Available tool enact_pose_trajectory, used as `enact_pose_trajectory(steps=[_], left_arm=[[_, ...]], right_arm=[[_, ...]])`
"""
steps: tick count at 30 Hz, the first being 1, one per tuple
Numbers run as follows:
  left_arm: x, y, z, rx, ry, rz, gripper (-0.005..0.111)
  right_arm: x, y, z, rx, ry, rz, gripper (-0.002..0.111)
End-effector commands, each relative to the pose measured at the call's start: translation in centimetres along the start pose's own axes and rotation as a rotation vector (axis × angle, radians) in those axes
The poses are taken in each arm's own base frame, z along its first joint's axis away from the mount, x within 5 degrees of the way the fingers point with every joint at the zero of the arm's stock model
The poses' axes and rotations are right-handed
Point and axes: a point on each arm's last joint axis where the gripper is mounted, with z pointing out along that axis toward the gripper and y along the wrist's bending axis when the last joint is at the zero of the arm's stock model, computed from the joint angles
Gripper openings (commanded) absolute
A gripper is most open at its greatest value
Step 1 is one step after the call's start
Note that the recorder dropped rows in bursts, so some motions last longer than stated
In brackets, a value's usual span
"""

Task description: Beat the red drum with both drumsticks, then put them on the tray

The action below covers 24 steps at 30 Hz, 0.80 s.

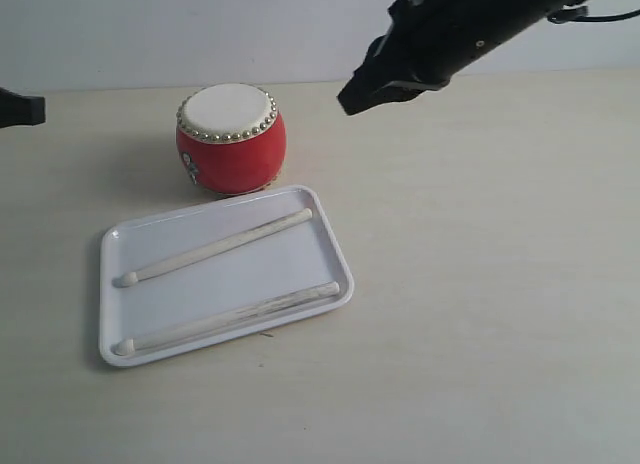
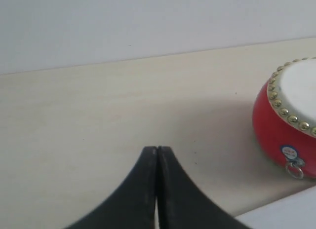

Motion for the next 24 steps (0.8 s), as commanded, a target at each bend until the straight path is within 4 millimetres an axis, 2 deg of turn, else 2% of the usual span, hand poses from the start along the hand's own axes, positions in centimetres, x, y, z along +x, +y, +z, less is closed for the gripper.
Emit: enact_pose_trajectory(steps=[1, 4, 9, 13, 15, 19, 24], left_arm=[[-0.3, -0.4, -1.3, 0.009, -0.05, 0.02, 0.0], [-0.4, -1.1, -2.1, 0.036, -0.083, 0.042, 0.0], [-0.2, -2.1, -3.0, 0.063, -0.142, 0.052, 0.0], [0.5, -3.1, -3.6, 0.098, -0.195, 0.054, 0.0], [1.0, -4.0, -4.3, 0.153, -0.229, 0.08, 0.0], [2.4, -5.2, -6.2, 0.265, -0.293, 0.107, 0.0], [4.6, -4.3, -9.7, 0.299, -0.345, 0.09, 0.0]], right_arm=[[1.5, 0.1, -3.0, 0.241, -0.151, 0.017, 0.0], [3.1, 0.9, -5.1, 0.41, -0.267, 0.016, 0.0], [4.6, 2.6, -9.3, 0.622, -0.491, 0.078, 0.0], [5.2, 4.6, -11.3, 0.619, -0.564, 0.062, 0.0], [5.3, 5.6, -11.8, 0.579, -0.582, 0.04, 0.0], [6.1, 6.1, -12.1, 0.58, -0.585, 0.041, 0.0], [6.5, 5.7, -12.5, 0.648, -0.6, 0.101, 0.0]])
